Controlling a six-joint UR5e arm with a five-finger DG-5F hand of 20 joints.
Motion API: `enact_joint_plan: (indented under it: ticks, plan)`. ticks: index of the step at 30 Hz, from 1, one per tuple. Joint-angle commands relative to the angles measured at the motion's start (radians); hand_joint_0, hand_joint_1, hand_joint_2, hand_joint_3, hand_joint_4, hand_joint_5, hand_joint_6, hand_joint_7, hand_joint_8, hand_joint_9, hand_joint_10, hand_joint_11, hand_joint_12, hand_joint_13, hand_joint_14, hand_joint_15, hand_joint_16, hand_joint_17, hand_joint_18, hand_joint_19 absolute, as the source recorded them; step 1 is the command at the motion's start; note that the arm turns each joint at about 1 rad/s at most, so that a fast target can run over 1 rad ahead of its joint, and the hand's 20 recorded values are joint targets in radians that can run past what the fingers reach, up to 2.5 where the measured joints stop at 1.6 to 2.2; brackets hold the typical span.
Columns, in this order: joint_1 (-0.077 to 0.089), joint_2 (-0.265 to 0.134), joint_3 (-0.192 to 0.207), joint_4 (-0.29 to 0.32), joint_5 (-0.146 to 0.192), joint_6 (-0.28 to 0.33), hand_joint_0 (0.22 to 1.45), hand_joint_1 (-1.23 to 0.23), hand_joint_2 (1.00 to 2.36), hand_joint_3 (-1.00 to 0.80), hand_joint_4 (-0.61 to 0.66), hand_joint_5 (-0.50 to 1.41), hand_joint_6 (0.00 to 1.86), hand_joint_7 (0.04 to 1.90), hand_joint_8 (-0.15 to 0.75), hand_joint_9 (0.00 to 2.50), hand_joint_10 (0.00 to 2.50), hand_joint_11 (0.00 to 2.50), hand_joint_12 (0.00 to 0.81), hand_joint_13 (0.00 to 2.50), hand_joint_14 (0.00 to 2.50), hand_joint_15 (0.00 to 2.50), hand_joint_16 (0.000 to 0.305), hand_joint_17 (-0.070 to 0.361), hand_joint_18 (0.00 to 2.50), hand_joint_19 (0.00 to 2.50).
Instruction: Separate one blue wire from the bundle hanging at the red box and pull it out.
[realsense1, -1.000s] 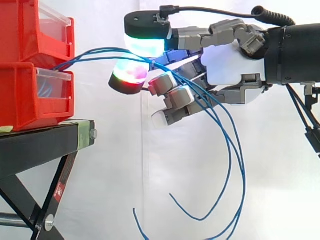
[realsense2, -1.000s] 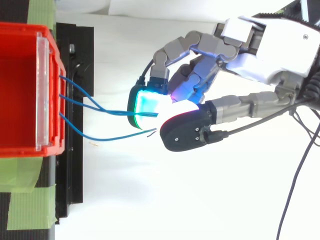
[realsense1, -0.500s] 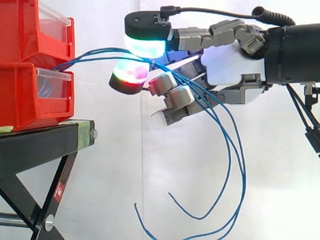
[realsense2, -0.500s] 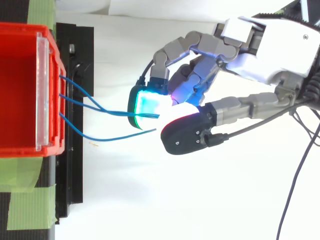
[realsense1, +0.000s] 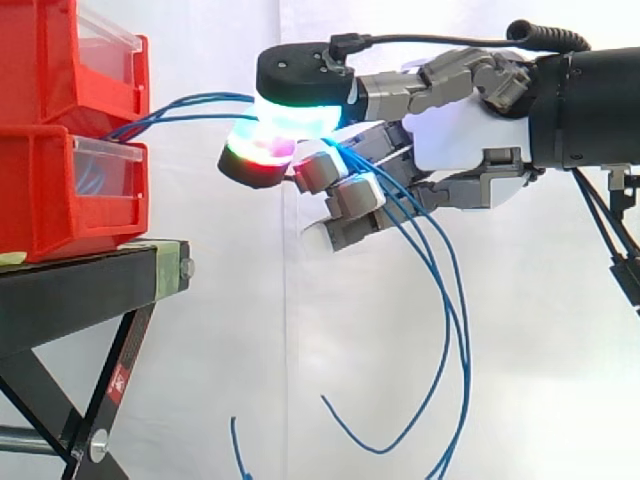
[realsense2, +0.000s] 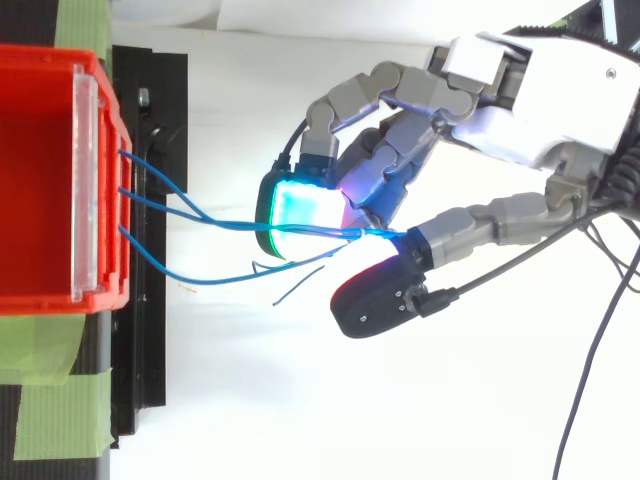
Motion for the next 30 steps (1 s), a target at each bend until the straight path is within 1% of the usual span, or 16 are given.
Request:
enact_joint_plan:
  ticks: [1,5,9,11,13,16,26,30]
  plan:
    - [0.000,0.000,0.000,0.000,0.000,0.000,0.64,-0.75,1.00,-0.47,0.15,-0.22,0.94,0.94,0.335,1.15,0.01,1.45,0.401,1.35,0.02,1.18,0.055,0.125,0.75,0.54]
    - [0.000,-0.001,0.000,0.000,0.000,0.000,0.64,-0.75,1.00,-0.48,0.16,-0.21,0.93,0.95,0.342,1.15,0.01,1.47,0.403,1.36,0.02,1.18,0.055,0.124,0.75,0.54]
    - [0.000,-0.001,0.000,0.000,0.000,0.000,0.64,-0.70,1.00,-0.47,0.16,-0.21,0.93,0.96,0.342,1.15,0.01,1.45,0.406,1.36,0.03,1.18,0.055,0.123,0.75,0.54]
    - [0.000,-0.001,0.000,0.000,0.000,0.000,0.64,-0.68,1.00,-0.46,0.16,-0.21,0.93,0.96,0.345,1.16,0.01,1.45,0.404,1.36,0.03,1.18,0.055,0.123,0.75,0.55]
    - [0.000,0.000,0.000,0.000,0.000,0.000,0.62,-0.61,1.00,-0.47,0.17,-0.21,0.93,0.95,0.342,1.16,0.01,1.45,0.398,1.36,0.02,1.18,0.055,0.123,0.75,0.56]
    - [0.000,-0.001,0.000,0.000,0.000,0.000,0.60,-0.57,1.00,-0.47,0.17,-0.21,0.93,0.95,0.347,1.17,0.01,1.44,0.407,1.36,0.02,1.18,0.055,0.124,0.75,0.57]
    - [0.000,-0.001,0.000,0.000,0.000,0.000,0.60,-0.57,1.01,-0.45,0.18,-0.21,0.93,0.96,0.345,1.17,0.01,1.44,0.408,1.37,0.02,1.18,0.056,0.126,0.76,0.58]
    - [0.000,0.000,0.000,0.000,0.003,0.000,0.63,-0.62,1.01,-0.41,0.17,-0.21,0.93,0.97,0.353,1.18,0.01,1.44,0.407,1.37,0.02,1.18,0.055,0.125,0.76,0.58]
